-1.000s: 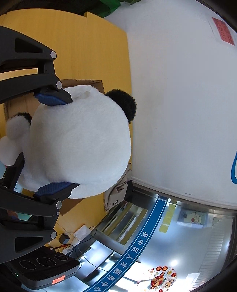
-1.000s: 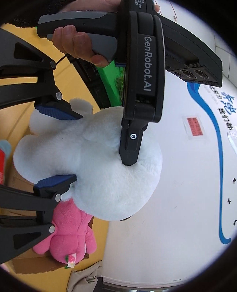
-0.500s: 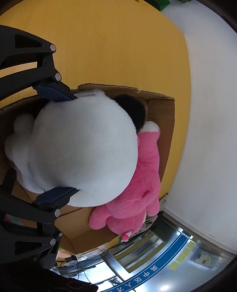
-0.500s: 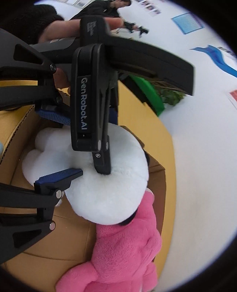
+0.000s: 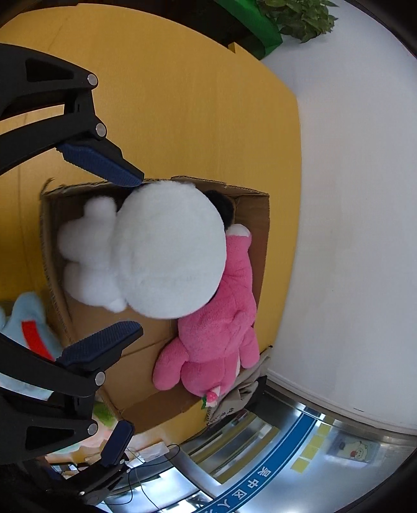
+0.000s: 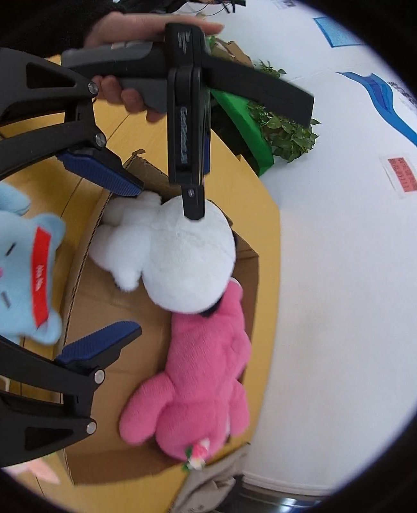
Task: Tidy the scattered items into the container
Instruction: 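Pull both open grippers back toward the light-blue bear plush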
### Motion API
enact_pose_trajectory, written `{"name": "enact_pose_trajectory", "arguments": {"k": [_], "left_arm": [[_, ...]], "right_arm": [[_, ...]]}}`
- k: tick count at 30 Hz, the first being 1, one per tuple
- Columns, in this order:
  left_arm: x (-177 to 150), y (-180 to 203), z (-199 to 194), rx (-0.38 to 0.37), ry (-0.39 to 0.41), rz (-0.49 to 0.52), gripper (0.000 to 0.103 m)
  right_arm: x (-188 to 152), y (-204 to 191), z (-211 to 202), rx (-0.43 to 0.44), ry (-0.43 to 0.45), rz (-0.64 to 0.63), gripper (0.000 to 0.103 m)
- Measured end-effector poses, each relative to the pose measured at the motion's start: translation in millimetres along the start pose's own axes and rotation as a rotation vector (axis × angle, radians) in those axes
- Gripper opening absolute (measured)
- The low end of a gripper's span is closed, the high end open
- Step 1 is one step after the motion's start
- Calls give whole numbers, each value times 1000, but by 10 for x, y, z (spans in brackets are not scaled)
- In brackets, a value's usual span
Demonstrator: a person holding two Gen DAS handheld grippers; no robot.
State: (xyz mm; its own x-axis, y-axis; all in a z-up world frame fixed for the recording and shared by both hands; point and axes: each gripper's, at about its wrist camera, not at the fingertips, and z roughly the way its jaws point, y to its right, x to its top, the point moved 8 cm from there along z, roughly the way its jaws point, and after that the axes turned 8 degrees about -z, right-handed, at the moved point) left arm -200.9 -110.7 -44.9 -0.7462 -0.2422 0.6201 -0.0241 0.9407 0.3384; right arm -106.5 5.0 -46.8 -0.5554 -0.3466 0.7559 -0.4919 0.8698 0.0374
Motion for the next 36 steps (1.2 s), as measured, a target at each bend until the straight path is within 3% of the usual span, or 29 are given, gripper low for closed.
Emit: {"name": "enact_pose_trajectory", "arguments": {"k": [4,5,14,26,36], "left_arm": [[-183,279,-640,-49,86,-44,95],[-251,327,-783,-45,104,-49,102],[-815,697,-1504,22,208,-16,103],[-1012,1100,-1578,19,193,42,103],[-1060,1068,-1410,21,150,18,103]], "right_arm": [[99,199,-267,-72,32,-17,81],[92,218,-364,-86,44,-23,81],[-141,456,-821,-163,91,-20,81],[-199,725,-959,-192,107,8,81],[-255,866,-833,-198,83,30,81]]}}
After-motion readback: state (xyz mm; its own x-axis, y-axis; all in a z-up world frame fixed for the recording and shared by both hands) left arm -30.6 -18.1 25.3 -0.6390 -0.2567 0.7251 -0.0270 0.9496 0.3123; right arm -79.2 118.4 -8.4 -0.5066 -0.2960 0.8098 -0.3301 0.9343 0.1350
